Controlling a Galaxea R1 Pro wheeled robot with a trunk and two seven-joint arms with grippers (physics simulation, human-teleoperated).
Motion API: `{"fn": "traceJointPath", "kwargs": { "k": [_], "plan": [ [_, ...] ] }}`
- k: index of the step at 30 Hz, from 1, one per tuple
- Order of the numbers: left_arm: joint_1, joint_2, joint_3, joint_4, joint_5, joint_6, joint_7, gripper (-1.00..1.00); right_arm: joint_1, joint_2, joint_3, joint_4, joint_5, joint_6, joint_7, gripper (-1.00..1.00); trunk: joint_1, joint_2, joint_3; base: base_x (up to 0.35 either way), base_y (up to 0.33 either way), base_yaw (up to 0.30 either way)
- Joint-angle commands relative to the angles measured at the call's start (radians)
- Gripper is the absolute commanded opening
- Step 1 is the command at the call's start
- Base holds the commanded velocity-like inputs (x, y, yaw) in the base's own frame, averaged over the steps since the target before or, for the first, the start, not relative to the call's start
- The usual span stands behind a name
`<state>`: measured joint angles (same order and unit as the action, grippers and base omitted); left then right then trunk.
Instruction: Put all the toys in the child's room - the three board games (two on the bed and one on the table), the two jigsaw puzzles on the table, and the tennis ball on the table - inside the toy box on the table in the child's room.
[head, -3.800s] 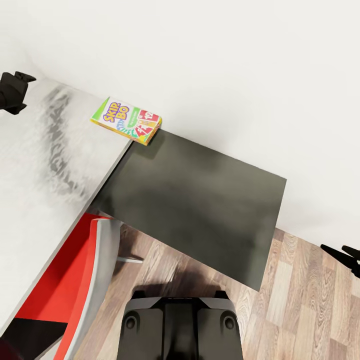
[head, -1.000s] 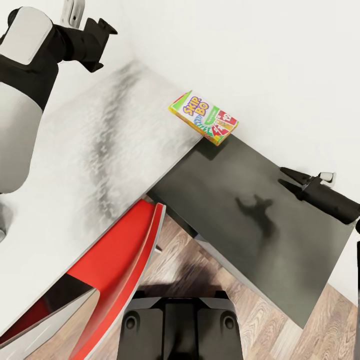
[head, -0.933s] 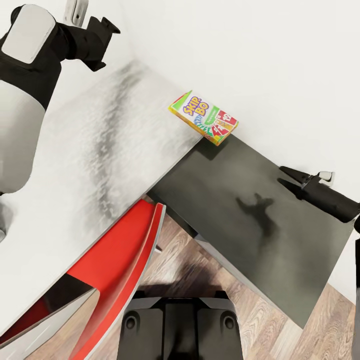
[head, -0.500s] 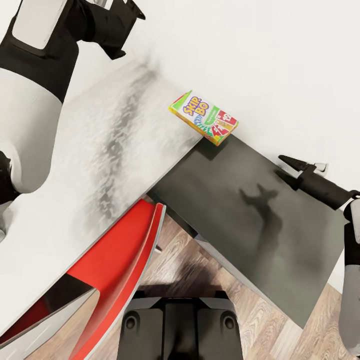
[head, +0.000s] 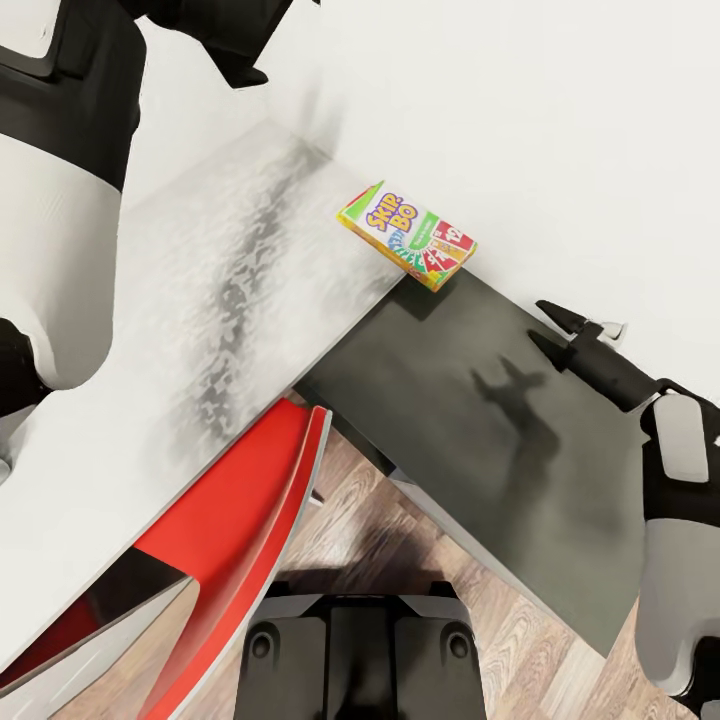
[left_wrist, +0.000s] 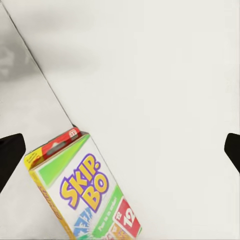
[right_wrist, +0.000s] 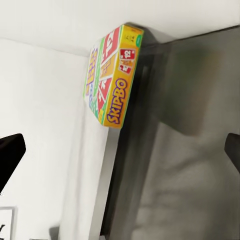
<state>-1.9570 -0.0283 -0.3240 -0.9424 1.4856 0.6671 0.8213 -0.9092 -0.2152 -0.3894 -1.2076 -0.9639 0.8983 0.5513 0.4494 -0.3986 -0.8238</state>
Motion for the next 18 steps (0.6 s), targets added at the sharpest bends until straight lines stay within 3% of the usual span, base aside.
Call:
{"fn": "traceJointPath", "kwargs": {
  "k": [1, 3, 9, 18],
  "plan": [
    [-0.001, 0.000, -0.001, -0.001, 0.008, 0.000, 0.009, 1.00, -0.001, 0.000, -0.002, 0.000, 0.002, 0.005, 0.003, 1.00, 0.001, -0.001, -0.001, 0.000, 0.000, 0.000],
    [0.002, -0.001, -0.001, -0.039, 0.031, 0.007, 0.058, 1.00, -0.002, 0.016, 0.018, 0.004, 0.003, -0.033, 0.004, 1.00, 0.001, -0.001, -0.001, 0.000, 0.000, 0.000],
    [0.008, -0.003, -0.003, -0.089, 0.075, 0.014, 0.126, 1.00, -0.003, 0.032, 0.085, 0.008, 0.002, -0.091, 0.005, 1.00, 0.001, -0.001, 0.000, 0.000, 0.000, 0.031],
    [0.016, -0.003, -0.006, -0.117, 0.105, 0.017, 0.160, 1.00, -0.003, 0.051, 0.134, 0.013, -0.004, -0.172, 0.005, 1.00, 0.001, -0.001, 0.003, 0.000, 0.000, 0.159]
  ]
}}
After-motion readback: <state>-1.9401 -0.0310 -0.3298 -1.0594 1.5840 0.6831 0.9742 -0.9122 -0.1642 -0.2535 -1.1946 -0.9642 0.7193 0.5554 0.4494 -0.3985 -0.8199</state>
